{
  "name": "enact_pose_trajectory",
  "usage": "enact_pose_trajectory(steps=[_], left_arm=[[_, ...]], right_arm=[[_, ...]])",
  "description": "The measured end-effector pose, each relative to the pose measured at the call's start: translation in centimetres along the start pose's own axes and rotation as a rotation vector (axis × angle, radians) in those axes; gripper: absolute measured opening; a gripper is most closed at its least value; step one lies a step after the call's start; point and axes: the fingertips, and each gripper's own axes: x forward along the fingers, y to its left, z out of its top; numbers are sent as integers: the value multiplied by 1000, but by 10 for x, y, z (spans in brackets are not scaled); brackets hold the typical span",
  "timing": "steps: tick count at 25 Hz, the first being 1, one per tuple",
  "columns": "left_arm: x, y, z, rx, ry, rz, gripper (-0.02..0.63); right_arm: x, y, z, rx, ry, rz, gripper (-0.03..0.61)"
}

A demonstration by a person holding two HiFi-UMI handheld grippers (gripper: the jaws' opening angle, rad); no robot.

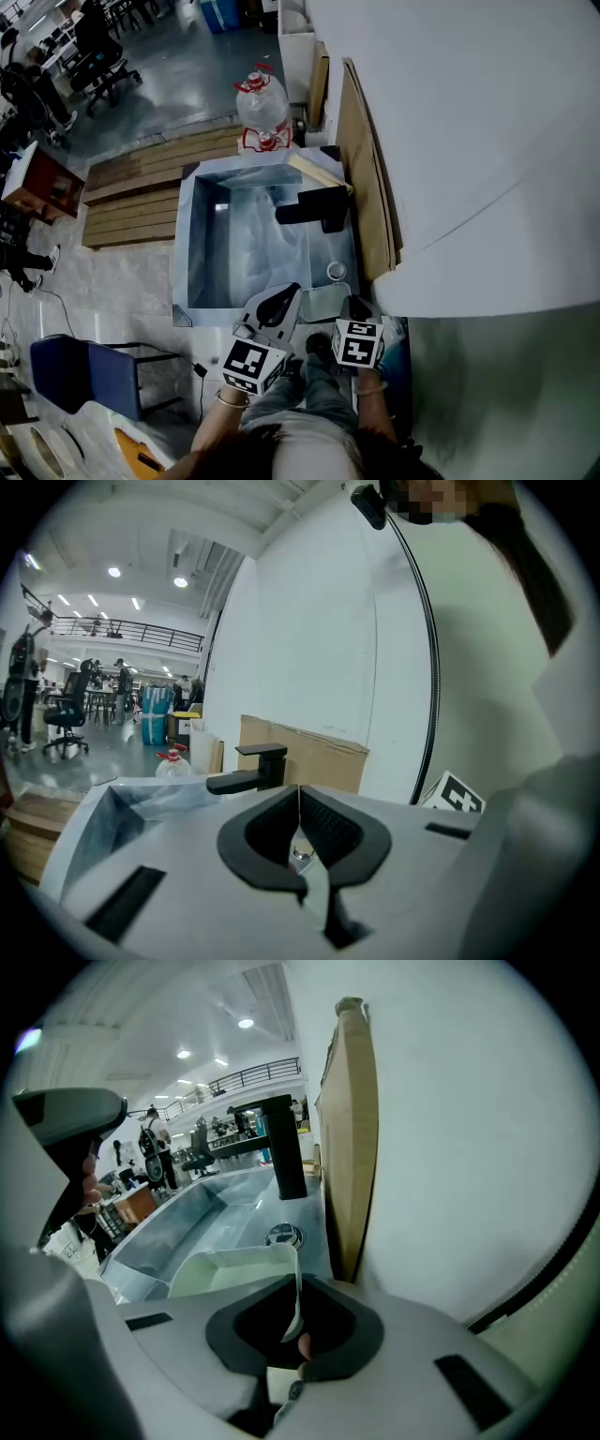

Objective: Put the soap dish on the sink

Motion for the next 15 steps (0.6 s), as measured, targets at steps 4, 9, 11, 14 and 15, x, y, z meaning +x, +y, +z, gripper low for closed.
enact_pose_trajectory(steps=[4,9,11,14,15], left_arm=[[1,0,2,12,0,1,9],[5,-2,4,14,-9,5,11],[6,-4,7,19,-23,7,10],[5,-7,12,17,-38,12,9],[4,-8,13,19,-42,16,10]], right_arm=[[0,1,1,-26,4,7,34],[-5,4,8,-74,0,13,34],[-8,7,12,-98,-14,18,34],[-14,8,18,-128,-40,12,34],[-16,8,21,-134,-48,11,34]])
